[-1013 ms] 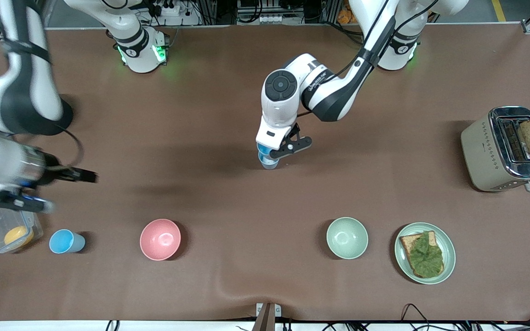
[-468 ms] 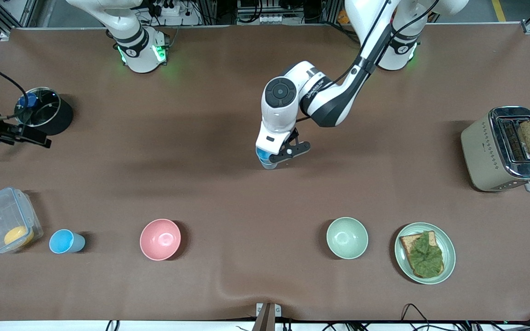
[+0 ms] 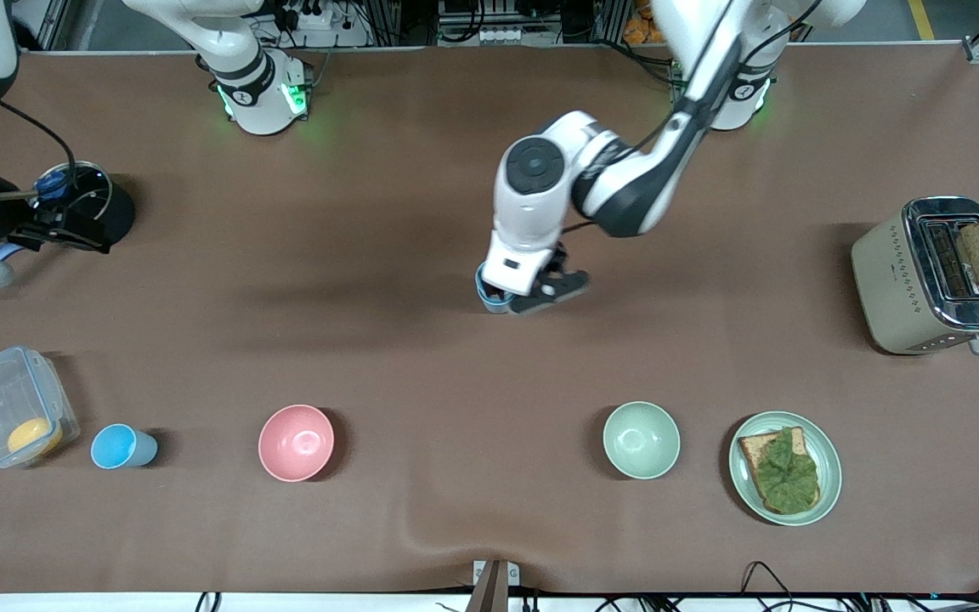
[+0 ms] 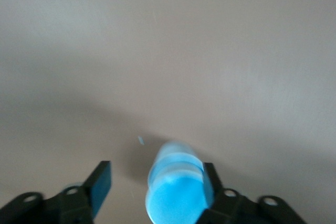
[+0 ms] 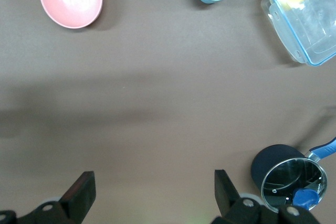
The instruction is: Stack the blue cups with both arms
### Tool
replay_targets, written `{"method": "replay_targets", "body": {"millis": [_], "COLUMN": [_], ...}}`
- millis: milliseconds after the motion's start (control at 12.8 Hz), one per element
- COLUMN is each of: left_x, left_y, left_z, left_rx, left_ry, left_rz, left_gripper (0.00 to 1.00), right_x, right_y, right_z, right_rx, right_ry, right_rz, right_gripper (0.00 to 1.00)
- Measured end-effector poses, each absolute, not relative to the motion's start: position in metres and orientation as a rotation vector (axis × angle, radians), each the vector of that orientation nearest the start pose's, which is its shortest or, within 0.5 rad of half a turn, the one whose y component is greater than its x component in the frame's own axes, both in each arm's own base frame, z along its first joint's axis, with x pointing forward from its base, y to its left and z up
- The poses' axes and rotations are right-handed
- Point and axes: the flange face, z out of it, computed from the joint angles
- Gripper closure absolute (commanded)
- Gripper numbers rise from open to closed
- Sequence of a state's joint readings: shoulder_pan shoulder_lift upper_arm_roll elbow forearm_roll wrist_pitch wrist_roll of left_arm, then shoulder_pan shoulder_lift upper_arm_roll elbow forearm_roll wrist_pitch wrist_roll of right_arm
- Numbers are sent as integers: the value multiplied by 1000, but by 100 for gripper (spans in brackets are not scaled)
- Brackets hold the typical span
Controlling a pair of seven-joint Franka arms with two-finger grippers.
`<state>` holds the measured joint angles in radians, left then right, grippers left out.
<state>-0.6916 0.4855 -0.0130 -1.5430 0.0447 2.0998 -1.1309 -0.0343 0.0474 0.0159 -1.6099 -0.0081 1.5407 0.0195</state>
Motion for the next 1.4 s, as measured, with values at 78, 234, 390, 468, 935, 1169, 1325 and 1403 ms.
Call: {"method": "replay_targets", "body": {"millis": [78, 234, 390, 468, 935, 1169, 1325, 1403], "left_x": [556, 592, 606, 606, 581, 572, 572, 571], "left_y": [-411, -315, -218, -182, -91, -65, -63, -62], "left_z": [412, 478, 526, 542, 608, 621, 621, 621], "left_rx": [-3107, -3097, -3084, -3080, -3091, -3093, -3092, -3102], "left_ry": [-653, -644, -559, -520, -338, -292, -287, -274], "left_rz": [-148, -181, -160, -146, -137, -125, -121, -117], "left_gripper": [0, 0, 0, 0, 0, 0, 0, 0], "right_x": [559, 557, 557, 557, 557, 557, 557, 557], "right_y": [-9, -8, -4, -1, 0, 0, 0, 0], "right_z": [582, 588, 591, 592, 592, 592, 592, 592], "right_rx": [-3144, -3145, -3146, -3147, -3147, -3147, -3147, -3147], "right_ry": [62, 85, 109, 119, 133, 134, 134, 134], "right_rz": [187, 182, 173, 171, 169, 169, 169, 170], "right_gripper": [0, 0, 0, 0, 0, 0, 0, 0]}}
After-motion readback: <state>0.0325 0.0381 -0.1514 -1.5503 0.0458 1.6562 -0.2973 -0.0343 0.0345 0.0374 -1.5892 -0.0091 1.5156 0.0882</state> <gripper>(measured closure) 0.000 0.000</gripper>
